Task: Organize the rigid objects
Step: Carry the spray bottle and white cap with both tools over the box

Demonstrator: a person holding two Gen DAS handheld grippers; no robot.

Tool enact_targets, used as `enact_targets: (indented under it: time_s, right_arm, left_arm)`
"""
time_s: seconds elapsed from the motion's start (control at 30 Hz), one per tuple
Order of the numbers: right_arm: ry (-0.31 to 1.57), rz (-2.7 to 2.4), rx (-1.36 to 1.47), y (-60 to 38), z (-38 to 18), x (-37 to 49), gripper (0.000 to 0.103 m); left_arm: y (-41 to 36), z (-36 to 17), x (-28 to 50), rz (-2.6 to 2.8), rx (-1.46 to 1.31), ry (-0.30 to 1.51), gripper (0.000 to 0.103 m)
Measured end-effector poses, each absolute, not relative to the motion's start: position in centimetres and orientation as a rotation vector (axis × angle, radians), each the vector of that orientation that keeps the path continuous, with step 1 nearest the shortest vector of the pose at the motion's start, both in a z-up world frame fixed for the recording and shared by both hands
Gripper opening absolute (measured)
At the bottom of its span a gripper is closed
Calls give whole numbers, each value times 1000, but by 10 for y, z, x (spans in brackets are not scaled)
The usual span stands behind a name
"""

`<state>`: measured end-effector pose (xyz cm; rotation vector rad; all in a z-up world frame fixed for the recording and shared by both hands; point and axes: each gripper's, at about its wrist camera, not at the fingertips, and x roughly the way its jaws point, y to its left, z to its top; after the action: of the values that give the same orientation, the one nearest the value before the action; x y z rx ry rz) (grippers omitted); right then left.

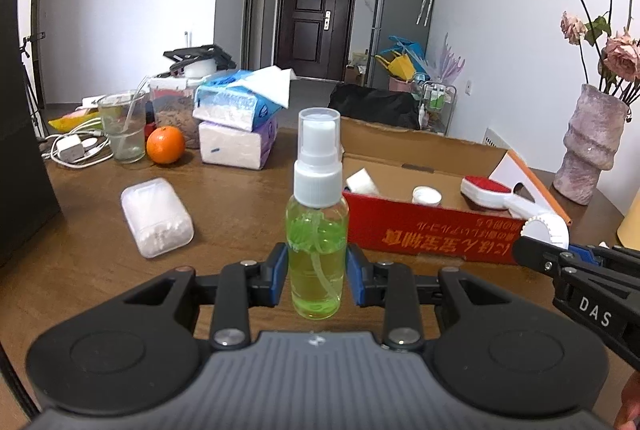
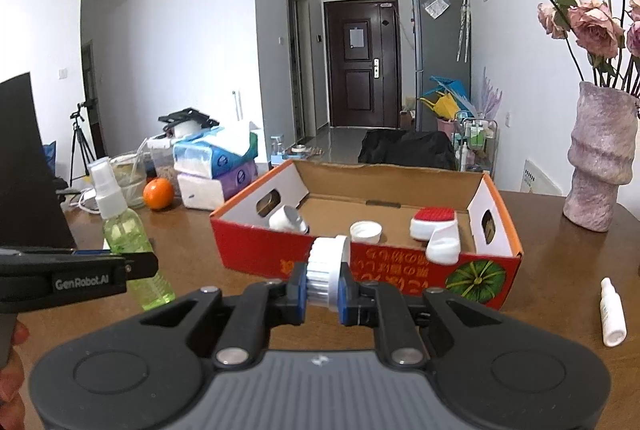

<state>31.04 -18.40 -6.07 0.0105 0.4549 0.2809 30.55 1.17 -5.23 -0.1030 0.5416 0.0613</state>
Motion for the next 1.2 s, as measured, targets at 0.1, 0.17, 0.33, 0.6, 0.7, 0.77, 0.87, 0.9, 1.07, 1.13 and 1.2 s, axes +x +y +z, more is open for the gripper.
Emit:
enact_targets:
  time_s: [0.1, 0.17, 0.33, 0.6, 0.7, 0.77, 0.87, 0.9, 1.07, 1.13, 1.2]
  right_arm:
    - [449, 274, 25, -189, -58, 316, 14]
    - [446, 270, 30, -192, -56, 319, 14]
    - [438, 254, 40, -200, -52, 331, 14]
    - [421, 242, 48, -206, -47, 353, 14]
    - [414, 237, 53, -207, -45, 363, 14]
    - [416, 234, 57, -207, -45, 371, 14]
    - [419, 227, 57, -208, -47, 384, 14]
    - [420, 227, 59, -209, -47, 388, 14]
    - [422, 229, 52, -209, -49, 404, 14]
    - [429, 231, 55, -210, -50, 412, 14]
    - [445, 224, 59, -210, -51, 420, 14]
  left_arm:
    - [6, -47, 312, 49, -111, 536, 32]
    - [2, -43, 317, 41, -116, 530, 32]
    - [-7, -38, 333, 27, -124, 520, 32]
    - [-18, -36, 357, 9, -150, 522, 32]
    - [-21, -32, 366, 6, -154, 504, 32]
    - [-23, -29, 373, 6, -161, 493, 32]
    - [-27, -26, 383, -2, -170, 480, 32]
    - [-28, -25, 387, 0, -167, 478, 32]
    - [-32, -26, 403, -4, -170, 474, 32]
    - [-34, -26, 410, 2, -167, 472, 32]
    - [-35, -27, 416, 5, -164, 471, 32]
